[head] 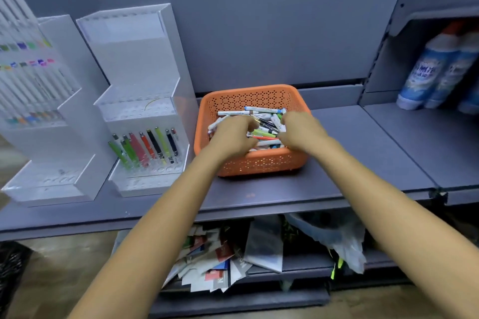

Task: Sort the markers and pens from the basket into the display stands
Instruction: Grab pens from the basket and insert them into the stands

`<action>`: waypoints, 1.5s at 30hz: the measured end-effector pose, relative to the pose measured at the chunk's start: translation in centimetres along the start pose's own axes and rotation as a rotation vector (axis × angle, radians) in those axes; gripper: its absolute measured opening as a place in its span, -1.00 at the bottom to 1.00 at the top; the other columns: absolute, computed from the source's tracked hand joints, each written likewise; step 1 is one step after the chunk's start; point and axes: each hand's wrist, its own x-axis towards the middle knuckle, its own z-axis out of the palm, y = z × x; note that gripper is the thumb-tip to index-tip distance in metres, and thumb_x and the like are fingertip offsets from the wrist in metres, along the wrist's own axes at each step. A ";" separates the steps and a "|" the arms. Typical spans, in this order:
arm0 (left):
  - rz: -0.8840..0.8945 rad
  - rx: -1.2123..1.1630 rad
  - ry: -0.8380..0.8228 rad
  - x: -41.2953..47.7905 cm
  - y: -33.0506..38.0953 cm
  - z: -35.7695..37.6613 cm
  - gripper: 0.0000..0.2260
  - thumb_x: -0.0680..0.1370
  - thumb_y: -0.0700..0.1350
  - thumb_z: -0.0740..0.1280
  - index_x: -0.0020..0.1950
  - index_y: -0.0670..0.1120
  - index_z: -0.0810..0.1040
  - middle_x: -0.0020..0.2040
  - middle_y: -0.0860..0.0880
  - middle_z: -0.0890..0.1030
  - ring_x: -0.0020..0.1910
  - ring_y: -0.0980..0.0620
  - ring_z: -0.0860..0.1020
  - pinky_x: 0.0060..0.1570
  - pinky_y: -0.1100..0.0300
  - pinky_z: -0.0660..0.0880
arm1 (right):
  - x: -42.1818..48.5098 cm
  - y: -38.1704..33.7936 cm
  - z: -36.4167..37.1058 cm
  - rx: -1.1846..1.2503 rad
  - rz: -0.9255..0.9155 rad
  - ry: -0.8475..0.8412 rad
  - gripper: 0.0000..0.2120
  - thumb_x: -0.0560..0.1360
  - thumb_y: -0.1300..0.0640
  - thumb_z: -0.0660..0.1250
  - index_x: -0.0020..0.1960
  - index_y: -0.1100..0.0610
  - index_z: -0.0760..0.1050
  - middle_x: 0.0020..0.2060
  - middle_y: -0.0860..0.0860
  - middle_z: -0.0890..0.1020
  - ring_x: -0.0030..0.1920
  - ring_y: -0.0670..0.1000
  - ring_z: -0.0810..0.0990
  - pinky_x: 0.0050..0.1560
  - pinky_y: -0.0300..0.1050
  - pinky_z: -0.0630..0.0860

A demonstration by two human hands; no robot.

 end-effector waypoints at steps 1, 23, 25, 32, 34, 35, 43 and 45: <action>0.021 0.009 -0.045 0.8 0.1 0.3 -0.64 0.49 -0.10 0.40 0.27 -0.11 0.53 0.23 -0.06 0.59 0.21 -0.04 0.52 0.16 0.16 0.42 | 0.4 -0.3 -0.2 -0.073 -0.013 -0.042 -0.93 0.47 0.24 0.24 -0.05 0.21 0.46 0.06 0.19 0.60 0.04 0.19 0.53 -0.18 -0.11 0.36; -0.282 -0.131 0.045 5.1 -1.4 2.3 -0.82 0.61 -0.22 0.11 0.15 -0.29 0.36 0.04 -0.25 0.56 -0.10 -0.19 0.50 -0.24 0.09 0.31 | 5.1 -0.8 2.2 0.172 0.151 -0.087 -0.62 0.48 0.24 0.31 0.25 0.29 0.34 0.13 0.17 0.55 0.09 0.19 0.54 -0.18 -0.09 0.36; -0.300 -0.229 0.123 4.9 -1.6 2.0 -0.79 0.62 -0.15 0.09 0.14 -0.27 0.36 -0.03 -0.20 0.53 -0.12 -0.18 0.49 -0.24 0.10 0.28 | 5.3 -1.1 2.1 0.041 0.074 -0.186 -0.70 0.49 0.16 0.34 0.18 0.24 0.46 0.09 0.12 0.58 0.02 0.13 0.55 -0.18 -0.13 0.39; -0.265 -0.201 0.258 4.9 -2.0 2.1 -0.77 0.63 -0.11 0.11 0.05 -0.26 0.44 -0.12 -0.19 0.54 -0.17 -0.17 0.46 -0.25 0.08 0.25 | 5.7 -0.7 1.4 -0.025 0.087 -0.165 -0.92 0.47 0.24 0.32 -0.15 0.19 0.42 0.07 0.13 0.59 -0.05 0.11 0.51 -0.28 -0.18 0.40; -0.252 -0.175 0.212 5.0 -2.0 2.2 -0.77 0.63 -0.11 0.12 0.00 -0.25 0.46 -0.14 -0.19 0.53 -0.17 -0.17 0.46 -0.25 0.09 0.24 | 5.7 -0.6 1.4 0.007 0.105 -0.251 -0.80 0.45 0.10 0.41 -0.01 0.18 0.52 0.04 0.08 0.61 -0.06 0.07 0.52 -0.22 -0.19 0.40; -0.247 -0.162 0.191 5.1 -2.0 2.3 -0.78 0.63 -0.10 0.13 -0.06 -0.23 0.46 -0.16 -0.18 0.52 -0.17 -0.16 0.45 -0.25 0.10 0.25 | 5.7 -0.6 1.4 0.035 0.112 -0.299 -0.74 0.44 0.03 0.43 0.03 0.17 0.54 0.01 0.06 0.62 -0.08 0.06 0.53 -0.19 -0.19 0.40; -0.230 -0.287 0.053 5.4 -2.3 2.8 -0.73 0.61 -0.08 0.16 -0.01 -0.23 0.55 -0.09 -0.17 0.66 -0.08 -0.16 0.59 -0.03 0.00 0.52 | 6.4 0.0 2.1 0.407 0.145 -0.188 -0.87 0.42 0.16 0.44 -0.17 0.17 0.50 -0.17 0.11 0.63 -0.18 0.12 0.60 -0.17 -0.09 0.54; -0.158 -0.403 0.024 5.3 -2.0 2.9 -0.75 0.62 -0.05 0.15 -0.03 -0.16 0.54 -0.10 -0.15 0.67 -0.12 -0.09 0.60 -0.04 -0.02 0.53 | 6.7 0.0 2.0 0.695 0.106 -0.070 -0.90 0.43 0.19 0.43 -0.22 0.15 0.52 -0.24 0.12 0.65 -0.19 0.14 0.66 -0.14 0.04 0.62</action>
